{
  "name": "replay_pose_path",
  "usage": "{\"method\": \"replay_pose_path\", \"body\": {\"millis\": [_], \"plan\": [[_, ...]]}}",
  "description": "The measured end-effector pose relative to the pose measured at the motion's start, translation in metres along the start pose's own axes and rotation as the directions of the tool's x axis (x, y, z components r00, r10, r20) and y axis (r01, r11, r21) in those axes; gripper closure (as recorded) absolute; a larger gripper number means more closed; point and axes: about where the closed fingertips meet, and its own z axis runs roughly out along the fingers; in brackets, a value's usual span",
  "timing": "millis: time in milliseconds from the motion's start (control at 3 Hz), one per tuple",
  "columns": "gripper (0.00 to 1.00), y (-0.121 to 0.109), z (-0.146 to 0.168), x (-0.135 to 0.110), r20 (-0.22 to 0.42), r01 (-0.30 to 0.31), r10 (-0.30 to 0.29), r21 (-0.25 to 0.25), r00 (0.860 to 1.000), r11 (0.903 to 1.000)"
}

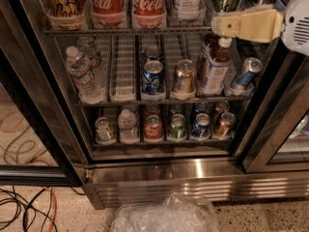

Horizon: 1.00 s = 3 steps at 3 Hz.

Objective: Pick redbull can from top shelf of fridge

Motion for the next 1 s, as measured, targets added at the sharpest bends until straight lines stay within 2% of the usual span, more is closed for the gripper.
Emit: {"method": "replay_pose_path", "body": {"millis": [333,667,1000], "plan": [[0.0,0.0,0.0,0.0,0.0,0.0,0.0,0.0,1.0,1.0],[0.0,-0.011,-0.001,-0.004,0.029,-0.03,0.029,0.051,0.999,0.9983],[0.0,-0.034,0.003,-0.006,0.08,-0.084,0.075,0.118,0.994,0.9895]]}}
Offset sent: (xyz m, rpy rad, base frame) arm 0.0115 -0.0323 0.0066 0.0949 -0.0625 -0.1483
